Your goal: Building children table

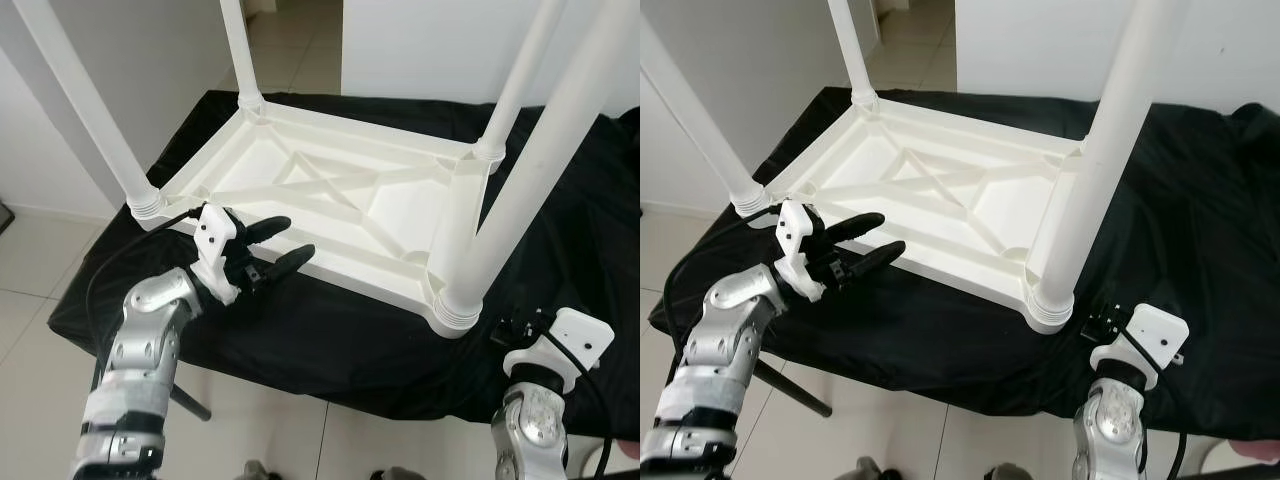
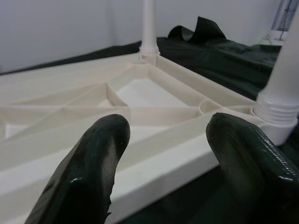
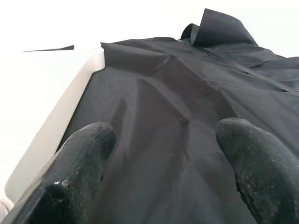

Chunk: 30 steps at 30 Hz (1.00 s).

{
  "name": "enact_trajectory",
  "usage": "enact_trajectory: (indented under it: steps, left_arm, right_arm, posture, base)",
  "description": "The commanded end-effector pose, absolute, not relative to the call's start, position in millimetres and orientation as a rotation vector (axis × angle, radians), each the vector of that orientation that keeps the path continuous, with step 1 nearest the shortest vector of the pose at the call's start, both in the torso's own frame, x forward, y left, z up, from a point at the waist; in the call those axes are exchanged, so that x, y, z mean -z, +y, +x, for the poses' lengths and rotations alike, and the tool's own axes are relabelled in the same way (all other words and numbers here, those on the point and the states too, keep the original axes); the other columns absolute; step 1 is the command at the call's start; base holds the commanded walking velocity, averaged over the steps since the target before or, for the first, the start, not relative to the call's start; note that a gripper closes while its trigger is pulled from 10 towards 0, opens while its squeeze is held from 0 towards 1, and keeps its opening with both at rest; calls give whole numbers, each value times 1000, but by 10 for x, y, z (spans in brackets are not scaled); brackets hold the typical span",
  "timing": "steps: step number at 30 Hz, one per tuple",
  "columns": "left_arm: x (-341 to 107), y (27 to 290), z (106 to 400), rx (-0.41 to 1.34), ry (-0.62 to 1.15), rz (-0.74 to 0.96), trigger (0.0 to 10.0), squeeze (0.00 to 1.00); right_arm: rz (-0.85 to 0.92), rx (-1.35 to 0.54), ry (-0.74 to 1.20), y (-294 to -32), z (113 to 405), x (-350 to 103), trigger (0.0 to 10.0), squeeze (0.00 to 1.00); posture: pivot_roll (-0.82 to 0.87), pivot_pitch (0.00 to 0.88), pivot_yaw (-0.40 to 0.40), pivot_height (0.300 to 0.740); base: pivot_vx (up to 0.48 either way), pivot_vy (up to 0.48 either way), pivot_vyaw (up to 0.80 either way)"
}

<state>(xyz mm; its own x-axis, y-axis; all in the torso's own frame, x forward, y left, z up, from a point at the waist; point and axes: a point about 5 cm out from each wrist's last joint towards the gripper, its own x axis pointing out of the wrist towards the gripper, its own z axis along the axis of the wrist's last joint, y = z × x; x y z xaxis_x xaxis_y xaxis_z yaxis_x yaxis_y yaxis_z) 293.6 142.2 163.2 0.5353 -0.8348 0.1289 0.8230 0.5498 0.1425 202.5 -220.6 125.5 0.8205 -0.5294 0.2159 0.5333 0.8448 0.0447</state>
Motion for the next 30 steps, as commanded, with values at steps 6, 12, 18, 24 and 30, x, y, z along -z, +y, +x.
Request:
enact_trajectory:
  steps: [6, 12, 18, 24, 30]
  left_arm:
    - [-1533, 1361, 2646, 890, -97, 4, 10000, 0]
    - [-1557, 1281, 2498, 972, -83, 14, 10000, 0]
    - [-1594, 1040, 2338, 1090, -88, 33, 10000, 0]
    - [-1705, 936, 2359, 1101, -107, 38, 10000, 0]
    - [-1760, 899, 2380, 1125, -121, 56, 10000, 0]
  right_arm:
    - [-42, 498, -187, -2106, 1843, -1211, 10000, 0]
    - [-44, 472, -181, -2116, 1777, -1212, 10000, 0]
    - [-12, 335, -191, -2026, 1788, -1252, 10000, 0]
    - [7, 155, -199, -1986, 1778, -1301, 10000, 0]
    - [2, -19, -184, -2012, 1734, -1333, 10000, 0]
  posture:
    - [-108, 39, 68, 740]
    - [-109, 37, 69, 740]
    - [-106, 31, 68, 740]
    - [-102, 26, 67, 740]
    - [-101, 24, 59, 740]
  base:
    - [0, 0, 0]
    - [0, 0, 0]
    - [0, 0, 0]
    - [0, 0, 0]
    - [0, 0, 0]
